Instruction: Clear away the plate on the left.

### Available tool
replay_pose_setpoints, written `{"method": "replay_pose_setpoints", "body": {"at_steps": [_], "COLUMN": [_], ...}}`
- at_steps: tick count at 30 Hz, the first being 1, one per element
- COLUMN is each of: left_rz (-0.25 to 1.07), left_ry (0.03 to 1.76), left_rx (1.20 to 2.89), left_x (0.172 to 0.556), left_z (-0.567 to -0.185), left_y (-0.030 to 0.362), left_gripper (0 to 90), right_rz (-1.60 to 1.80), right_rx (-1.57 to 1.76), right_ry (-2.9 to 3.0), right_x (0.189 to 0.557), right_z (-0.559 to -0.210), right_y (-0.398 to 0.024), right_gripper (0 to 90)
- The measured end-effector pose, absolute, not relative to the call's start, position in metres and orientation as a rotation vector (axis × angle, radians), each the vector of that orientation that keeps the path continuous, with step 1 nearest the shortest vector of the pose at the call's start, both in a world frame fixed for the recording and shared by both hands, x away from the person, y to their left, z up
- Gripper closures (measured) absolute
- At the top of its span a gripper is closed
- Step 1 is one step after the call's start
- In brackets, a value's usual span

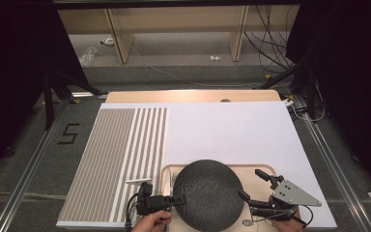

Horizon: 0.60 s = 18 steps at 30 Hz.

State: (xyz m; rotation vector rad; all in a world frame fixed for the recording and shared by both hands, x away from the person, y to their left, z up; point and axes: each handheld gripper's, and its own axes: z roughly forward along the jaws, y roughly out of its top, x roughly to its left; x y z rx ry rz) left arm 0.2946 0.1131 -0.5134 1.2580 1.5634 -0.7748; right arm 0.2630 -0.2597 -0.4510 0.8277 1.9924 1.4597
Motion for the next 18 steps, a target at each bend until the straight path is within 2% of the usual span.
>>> {"method": "replay_pose_setpoints", "body": {"at_steps": [18], "left_rz": [-0.834], "left_ry": [1.546], "left_rx": [1.317], "left_x": [0.295], "left_z": [-0.52], "left_y": [0.091], "left_gripper": [84.6], "right_rz": [1.462], "right_rx": [0.829], "right_ry": [1.992], "right_x": [0.263], "right_z": [-0.451], "right_y": [-0.26], "right_gripper": [19.8]}}
